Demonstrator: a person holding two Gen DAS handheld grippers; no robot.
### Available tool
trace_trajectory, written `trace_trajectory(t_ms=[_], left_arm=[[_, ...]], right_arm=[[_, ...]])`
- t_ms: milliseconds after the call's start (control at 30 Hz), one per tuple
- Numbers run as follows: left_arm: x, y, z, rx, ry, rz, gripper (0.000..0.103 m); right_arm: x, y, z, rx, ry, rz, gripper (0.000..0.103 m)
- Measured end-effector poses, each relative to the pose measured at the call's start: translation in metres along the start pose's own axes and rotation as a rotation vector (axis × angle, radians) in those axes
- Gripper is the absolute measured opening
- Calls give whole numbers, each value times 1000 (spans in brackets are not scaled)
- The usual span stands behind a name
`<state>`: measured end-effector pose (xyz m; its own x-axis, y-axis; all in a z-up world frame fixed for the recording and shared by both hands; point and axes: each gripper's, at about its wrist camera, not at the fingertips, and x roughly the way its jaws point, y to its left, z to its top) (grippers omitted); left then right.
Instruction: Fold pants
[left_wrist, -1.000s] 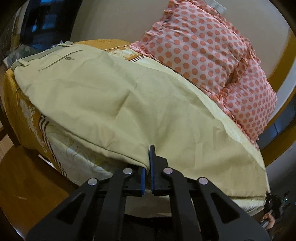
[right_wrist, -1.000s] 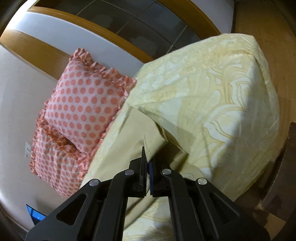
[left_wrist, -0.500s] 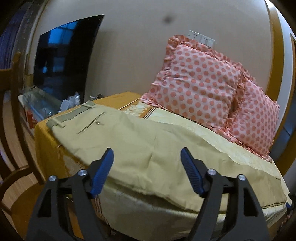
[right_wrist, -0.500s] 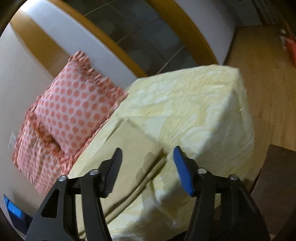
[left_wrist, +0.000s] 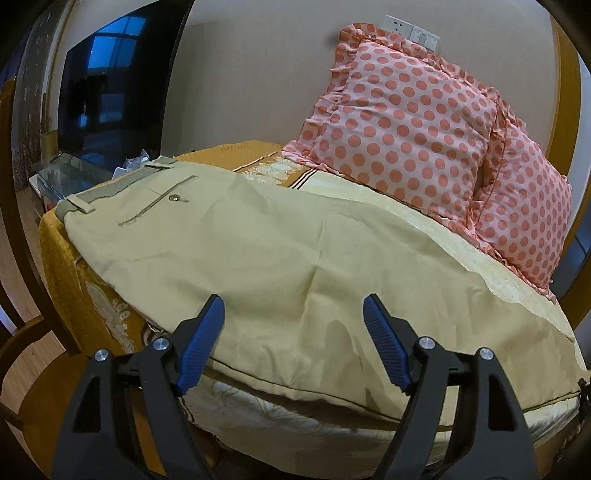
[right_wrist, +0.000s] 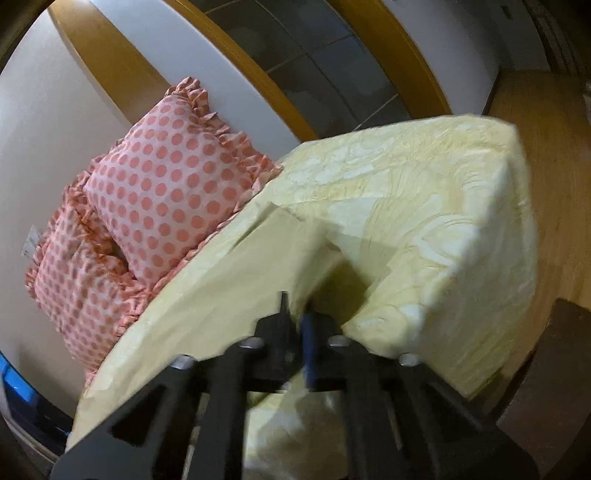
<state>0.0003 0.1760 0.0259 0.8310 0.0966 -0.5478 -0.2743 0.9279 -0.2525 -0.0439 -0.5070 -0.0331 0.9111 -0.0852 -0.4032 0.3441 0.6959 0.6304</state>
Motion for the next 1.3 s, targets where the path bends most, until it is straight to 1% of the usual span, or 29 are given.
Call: trace_trajectory(t_ms=[67, 100, 167, 233, 267, 333, 367, 433, 467, 500, 533, 567, 600, 633, 667, 700, 767, 800, 833, 867, 900, 933, 967, 1000, 1033, 1100, 1167, 1233, 1300], left_arm=[[0, 0, -1, 0, -6, -3, 78], [0, 1, -1, -5, -10, -9, 78], [-2, 1, 0, -17, -21, -19, 78], [-6, 4, 2, -34, -33, -31, 78], [-8, 5, 3, -41, -43, -31, 79], [-13, 7, 5, -50, -60, -19, 81], [-15, 9, 6, -55, -67, -15, 81], [-20, 15, 9, -69, -83, -2, 81], [-23, 20, 10, -77, -94, 12, 81], [-26, 24, 11, -80, -102, 28, 83], [-29, 29, 11, -82, -108, 44, 83], [-31, 36, 12, -83, -115, 73, 84], [-33, 42, 12, -86, -119, 93, 84], [-34, 50, 13, -94, -124, 121, 84], [-34, 58, 13, -105, -127, 142, 84], [-34, 63, 13, -115, -129, 154, 85], [-34, 78, 15, -146, -132, 186, 85], [-33, 85, 16, -160, -134, 198, 85], [-32, 91, 18, -174, -135, 211, 85], [-31, 98, 20, -190, -139, 226, 85], [-30, 104, 21, -202, -143, 240, 85], [-30, 110, 24, -216, -150, 252, 85], [-29, 116, 27, -225, -159, 263, 85], [-28, 122, 31, -231, -167, 277, 85], [-26, 129, 37, -231, -180, 296, 85], [-21, 142, 49, -225, -199, 327, 85], [-9, 156, 63, -214, -203, 349, 85], [4, 171, 75, -201, -179, 363, 84], [17, 185, 79, -220, -136, 334, 83]], right_arm=[[1, 30, 3, -82, -2, 62, 5], [3, 53, 4, -125, 4, 113, 5], [8, 97, 2, -180, 30, 231, 5], [14, 157, -13, -252, 77, 384, 5], [17, 179, -21, -275, 106, 445, 5], [25, 235, -53, -345, 203, 587, 5], [30, 265, -78, -393, 272, 658, 5], [37, 302, -118, -470, 386, 732, 5], [40, 317, -142, -525, 453, 755, 5], [42, 334, -174, -626, 546, 753, 5], [43, 345, -205, -739, 631, 728, 6], [41, 351, -230, -828, 693, 707, 8], [38, 353, -243, -873, 724, 702, 11], [34, 353, -252, -900, 733, 704, 13], [29, 352, -256, -915, 721, 709, 25], [22, 352, -254, -915, 702, 731, 43], [14, 357, -243, -888, 619, 752, 63], [12, 357, -235, -867, 555, 753, 63], [13, 358, -228, -856, 498, 720, 63], [16, 359, -228, -862, 478, 680, 63], [27, 361, -235, -905, 494, 598, 63], [40, 364, -248, -962, 551, 534, 63], [40, 365, -259, -1037, 531, 510, 63], [34, 368, -267, -1079, 513, 517, 65], [32, 370, -270, -1087, 507, 513, 65], [31, 371, -269, -1053, 528, 531, 72], [29, 367, -269, -1028, 530, 554, 74], [28, 367, -269, -1030, 521, 559, 76], [28, 366, -268, -1033, 514, 561, 77]])
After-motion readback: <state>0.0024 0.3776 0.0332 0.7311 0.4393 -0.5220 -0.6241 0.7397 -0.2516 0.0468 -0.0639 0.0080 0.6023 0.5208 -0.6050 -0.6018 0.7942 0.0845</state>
